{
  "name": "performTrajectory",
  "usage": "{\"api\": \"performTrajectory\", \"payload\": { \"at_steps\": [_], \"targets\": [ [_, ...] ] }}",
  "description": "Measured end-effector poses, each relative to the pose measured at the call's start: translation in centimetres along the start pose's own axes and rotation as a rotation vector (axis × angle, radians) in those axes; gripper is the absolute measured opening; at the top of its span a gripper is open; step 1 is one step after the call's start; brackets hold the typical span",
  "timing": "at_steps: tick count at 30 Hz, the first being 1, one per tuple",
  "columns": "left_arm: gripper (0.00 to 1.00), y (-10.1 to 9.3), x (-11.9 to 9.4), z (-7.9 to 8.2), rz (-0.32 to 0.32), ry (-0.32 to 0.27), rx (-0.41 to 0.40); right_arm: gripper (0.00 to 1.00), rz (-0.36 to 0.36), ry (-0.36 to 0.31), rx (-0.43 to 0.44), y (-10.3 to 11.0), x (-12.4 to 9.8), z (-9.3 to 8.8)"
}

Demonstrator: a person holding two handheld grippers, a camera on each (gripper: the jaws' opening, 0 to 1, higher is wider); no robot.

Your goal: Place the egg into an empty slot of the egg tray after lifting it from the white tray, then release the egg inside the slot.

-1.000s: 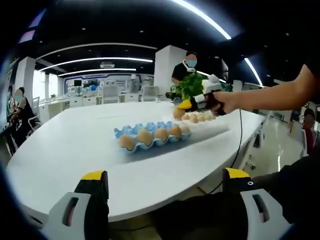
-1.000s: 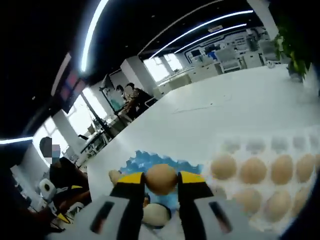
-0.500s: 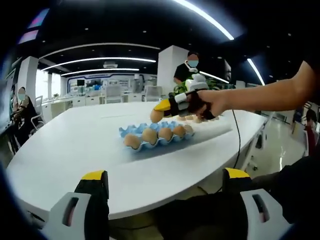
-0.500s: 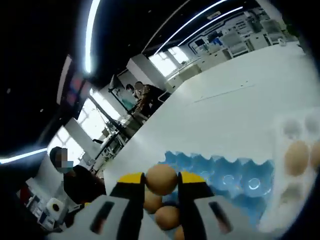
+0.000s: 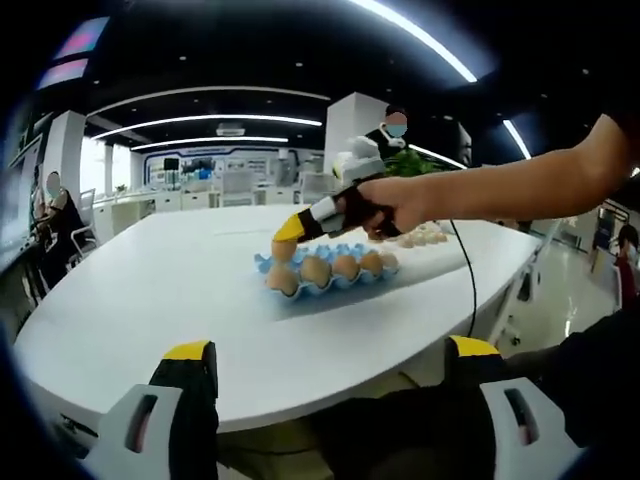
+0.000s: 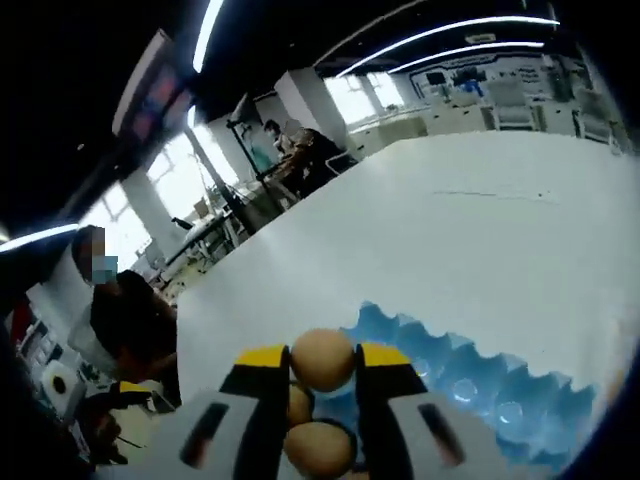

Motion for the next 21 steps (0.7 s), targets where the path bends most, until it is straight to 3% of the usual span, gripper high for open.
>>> {"api": "performTrajectory", "payload": {
  "at_steps": [7,14,21],
  "targets": [
    [0.96,0.2,-0.6,-0.1,0.014,0.004,0.007,0.26,-0.005,0.197,-0.374,1.6,1.7,0.2],
    [0.96,-0.2,-0.7,-0.4,0.011,0.018,0.032,0.26,-0.005,0.262,-0.374,1.3,2.8,0.0],
    [0.96,-0.3,-1.2,-1.1,0.015,0.023,0.021,0.26,0.022,0.248,-0.373,1.4,2.6,-0.6]
  ]
}}
Point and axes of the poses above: the point that each gripper's makers call its tool centre point, and the gripper's own axes: x roughly forward along the fingers, y roughly to its left, z roughly out of its top, the point moved 10 cm from there along -x, roughly backward along the fingers, and after that the axes turned 6 degrees about -x, right-handed, at the moved point
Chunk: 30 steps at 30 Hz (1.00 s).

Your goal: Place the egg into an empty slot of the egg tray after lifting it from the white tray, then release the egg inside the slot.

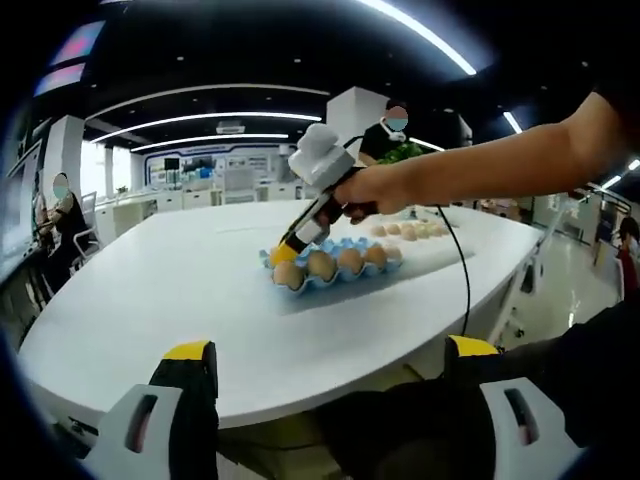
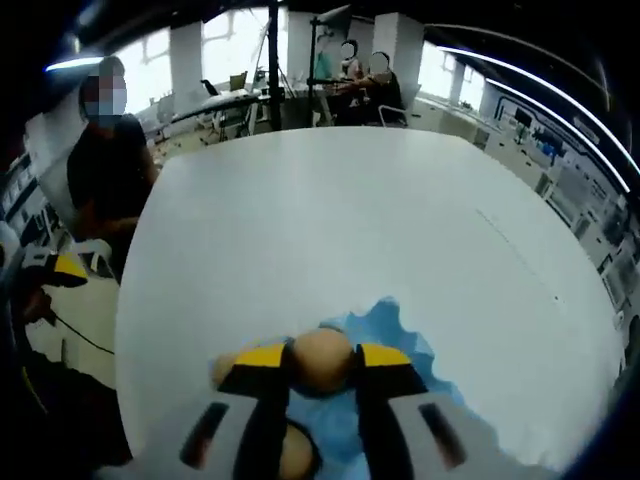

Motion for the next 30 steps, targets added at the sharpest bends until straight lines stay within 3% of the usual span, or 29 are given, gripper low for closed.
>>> {"api": "performTrajectory", "payload": {
  "at_steps": [6,16,20,22,27,30],
  "targets": [
    [0.96,0.2,-0.4,-0.2,0.008,0.003,-0.011,0.24,-0.014,-0.138,0.035,-0.3,-1.3,1.1],
    [0.96,-0.8,-0.1,0.0,-0.012,0.003,0.008,0.23,-0.013,-0.193,-0.018,1.3,-2.4,0.1],
    [0.96,-0.8,-0.1,-0.1,-0.007,0.008,0.018,0.23,0.008,-0.314,0.100,1.4,-3.4,-0.4],
    [0.96,-0.6,-0.2,-0.2,0.002,0.011,0.021,0.23,0.008,-0.378,0.126,1.3,-4.6,-0.9],
    [0.96,-0.1,-0.3,-0.1,0.021,-0.004,0.005,0.25,-0.001,-0.370,0.075,1.3,-6.7,-3.0],
    [0.96,0.0,-0.3,-0.2,0.025,0.000,0.014,0.25,-0.015,-0.377,0.090,1.1,-8.3,-4.7]
  ]
}}
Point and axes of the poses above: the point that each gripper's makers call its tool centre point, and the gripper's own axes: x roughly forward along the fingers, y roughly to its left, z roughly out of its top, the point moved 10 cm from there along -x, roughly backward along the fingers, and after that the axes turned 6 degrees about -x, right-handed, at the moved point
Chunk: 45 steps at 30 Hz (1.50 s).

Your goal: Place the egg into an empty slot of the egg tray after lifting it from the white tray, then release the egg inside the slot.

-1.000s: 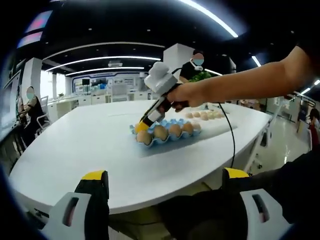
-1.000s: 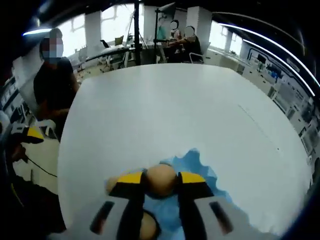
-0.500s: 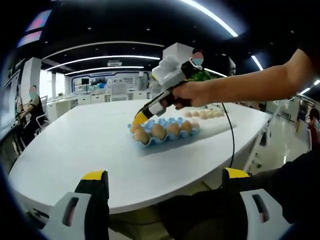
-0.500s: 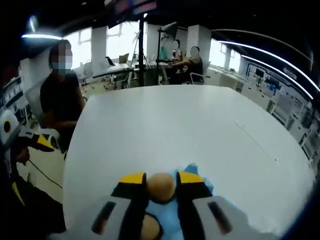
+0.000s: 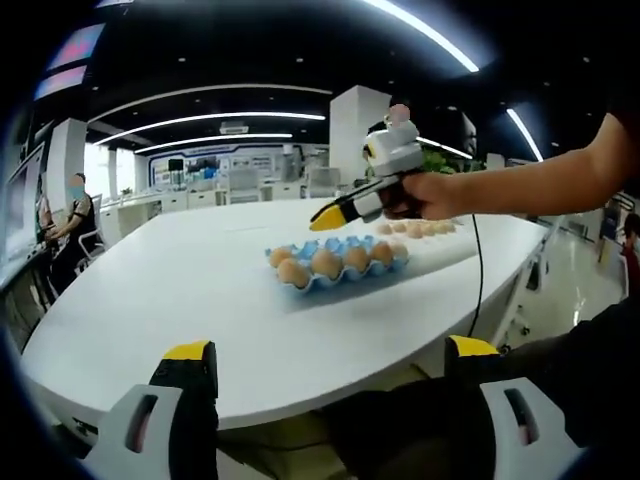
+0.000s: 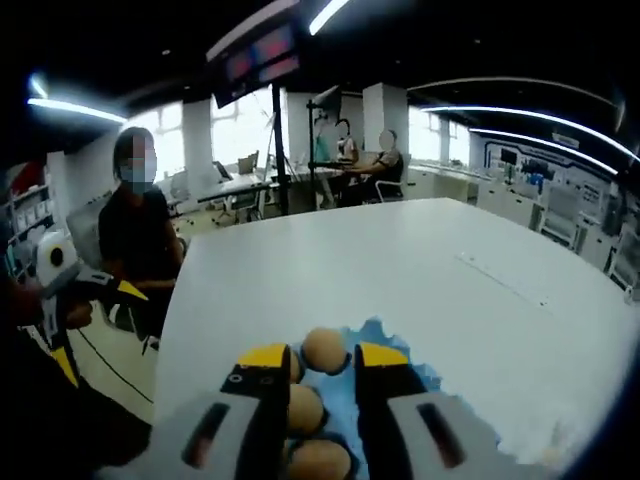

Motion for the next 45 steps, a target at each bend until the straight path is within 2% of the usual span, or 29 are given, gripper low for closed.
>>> {"api": "performTrajectory", "payload": {
  "at_steps": [5,9,11,16,20,22,27,31,34,37,40,41,42,45],
  "targets": [
    [0.96,-0.2,0.1,0.1,-0.002,-0.010,-0.001,0.25,-0.061,0.004,0.029,-1.4,-4.0,-2.2],
    [0.96,-0.5,0.6,0.0,-0.011,-0.003,-0.005,0.24,-0.145,0.020,0.122,-3.2,-7.0,-4.0],
    [0.96,-0.7,0.9,0.2,-0.019,-0.006,-0.002,0.24,-0.163,0.008,0.130,-3.7,-8.6,-4.6],
    [0.96,-1.3,1.2,0.8,-0.041,-0.013,0.014,0.24,-0.232,0.055,0.136,-4.9,-12.4,-6.3],
    [0.96,-1.5,1.3,1.0,-0.049,-0.009,0.026,0.24,-0.269,0.070,0.151,-5.6,-14.7,-7.3],
    [0.96,-1.6,1.5,1.0,-0.044,-0.002,0.034,0.24,-0.306,0.110,0.144,-6.1,-16.2,-8.2],
    [0.95,-2.2,1.7,1.1,-0.059,0.001,0.038,0.24,-0.321,0.160,0.134,-6.8,-17.3,-9.2],
    [0.95,-2.3,1.8,1.2,-0.066,0.003,0.044,0.24,-0.321,0.191,0.139,-7.4,-17.3,-9.5],
    [0.95,-2.3,1.9,1.2,-0.068,0.006,0.043,0.24,-0.330,0.245,0.121,-8.4,-17.1,-9.7],
    [0.95,-2.3,1.9,1.3,-0.069,0.006,0.047,0.24,-0.293,0.314,0.150,-8.9,-16.7,-10.3],
    [0.95,-2.1,1.9,1.3,-0.064,0.003,0.040,0.24,-0.286,0.365,0.124,-9.6,-16.3,-10.6],
    [0.95,-2.0,1.8,1.3,-0.062,0.003,0.038,0.26,-0.264,0.412,0.125,-9.7,-16.1,-10.9],
    [0.95,-1.9,1.8,1.3,-0.061,0.003,0.034,0.26,-0.262,0.389,0.120,-9.9,-15.7,-10.7],
    [0.95,-1.7,1.8,1.4,-0.061,-0.008,0.015,0.27,-0.254,0.407,0.132,-10.7,-15.2,-10.5]
  ]
}}
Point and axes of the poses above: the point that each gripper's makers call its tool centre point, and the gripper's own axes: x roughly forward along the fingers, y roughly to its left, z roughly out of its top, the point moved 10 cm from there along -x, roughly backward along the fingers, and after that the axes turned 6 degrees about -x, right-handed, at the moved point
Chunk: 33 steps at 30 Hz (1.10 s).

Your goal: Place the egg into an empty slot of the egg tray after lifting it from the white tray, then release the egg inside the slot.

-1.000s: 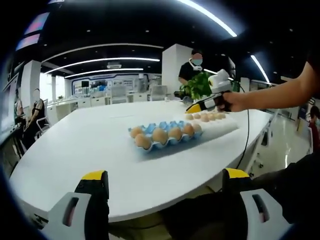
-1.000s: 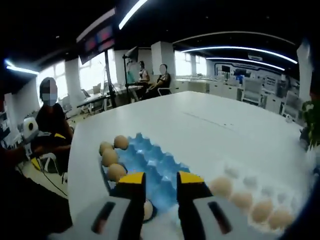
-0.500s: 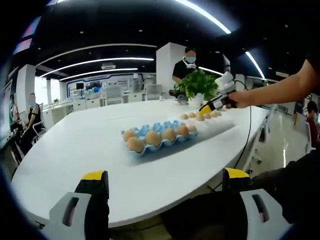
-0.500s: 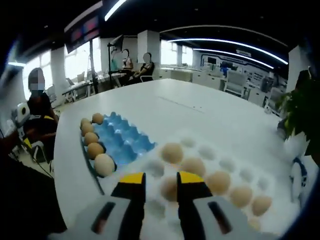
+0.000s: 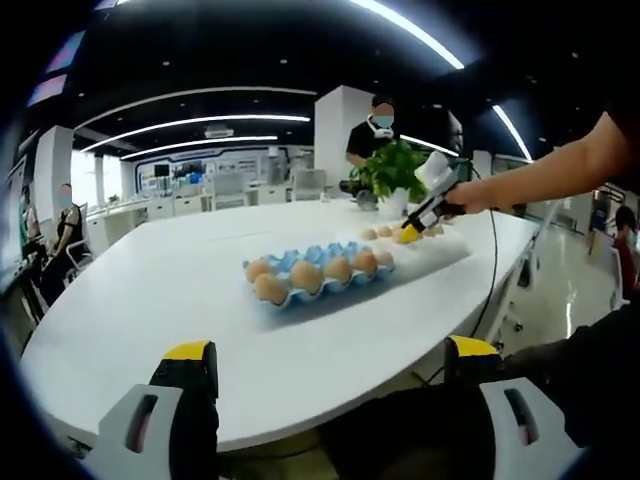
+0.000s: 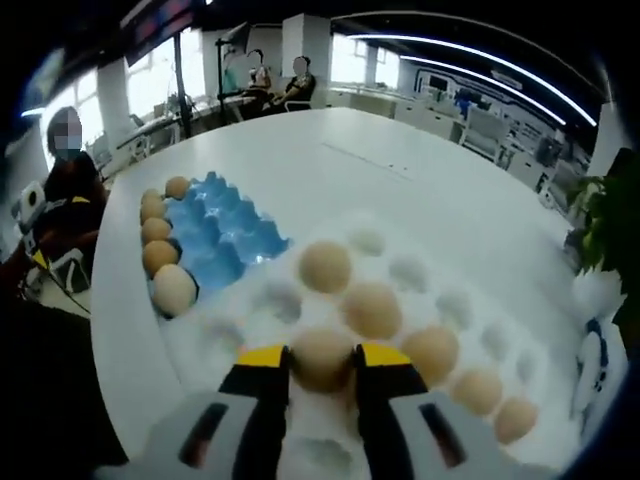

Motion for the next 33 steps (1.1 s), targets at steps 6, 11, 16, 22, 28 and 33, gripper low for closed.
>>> {"api": "performTrajectory", "payload": {
  "at_steps": [6,11,16,22,28,33],
  "targets": [
    [0.95,0.4,0.3,0.2,-0.001,0.003,-0.004,0.26,0.003,-0.028,0.014,-0.3,0.0,0.0],
    [0.95,0.7,0.4,0.7,-0.003,0.005,0.010,0.26,-0.016,-0.103,0.044,-0.4,-0.5,0.0],
    [0.95,1.1,0.5,0.8,0.007,0.007,0.008,0.26,-0.045,-0.195,0.122,-0.9,-1.5,0.2],
    [0.95,1.2,1.1,0.9,0.000,0.006,0.006,0.26,-0.039,-0.390,0.324,-1.2,-3.0,0.8],
    [0.95,0.8,1.2,1.0,-0.008,0.006,0.020,0.26,-0.009,-0.417,0.425,-0.4,-3.3,0.8],
    [0.95,0.8,1.1,0.7,-0.003,0.010,0.017,0.26,0.054,-0.449,0.516,1.4,-2.9,1.4]
  ]
}}
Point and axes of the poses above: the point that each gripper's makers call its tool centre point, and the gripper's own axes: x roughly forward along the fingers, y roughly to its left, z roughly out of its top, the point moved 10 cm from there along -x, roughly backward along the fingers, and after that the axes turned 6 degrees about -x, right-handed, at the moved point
